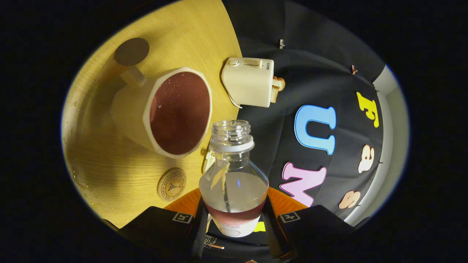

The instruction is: Take the bottle from table, then pour the juice into the cup, finally place the bottle on the coaster

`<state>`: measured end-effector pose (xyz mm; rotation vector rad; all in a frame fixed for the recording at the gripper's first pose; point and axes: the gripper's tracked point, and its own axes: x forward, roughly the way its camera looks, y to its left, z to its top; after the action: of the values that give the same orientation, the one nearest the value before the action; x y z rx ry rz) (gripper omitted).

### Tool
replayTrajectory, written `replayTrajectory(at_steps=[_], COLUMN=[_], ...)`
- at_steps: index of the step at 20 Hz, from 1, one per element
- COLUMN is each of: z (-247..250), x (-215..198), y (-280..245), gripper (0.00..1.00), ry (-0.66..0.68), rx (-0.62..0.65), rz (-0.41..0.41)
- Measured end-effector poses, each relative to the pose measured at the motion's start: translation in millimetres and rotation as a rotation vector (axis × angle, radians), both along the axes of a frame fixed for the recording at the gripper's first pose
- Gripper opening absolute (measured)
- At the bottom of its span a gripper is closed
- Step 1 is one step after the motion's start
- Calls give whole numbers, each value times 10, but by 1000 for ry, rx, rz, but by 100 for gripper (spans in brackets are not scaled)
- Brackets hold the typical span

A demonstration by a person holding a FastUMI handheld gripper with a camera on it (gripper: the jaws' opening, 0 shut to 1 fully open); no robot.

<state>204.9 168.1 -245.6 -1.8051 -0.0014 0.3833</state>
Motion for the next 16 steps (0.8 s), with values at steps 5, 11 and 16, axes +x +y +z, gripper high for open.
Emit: replayTrajectory(at_steps=[5, 11, 16], z=[21, 13, -83], x=[60, 36, 5], y=[11, 125, 129], gripper=[70, 70, 70], ry=[-12, -15, -10], rx=[-59, -104, -161], rz=[31, 70, 94])
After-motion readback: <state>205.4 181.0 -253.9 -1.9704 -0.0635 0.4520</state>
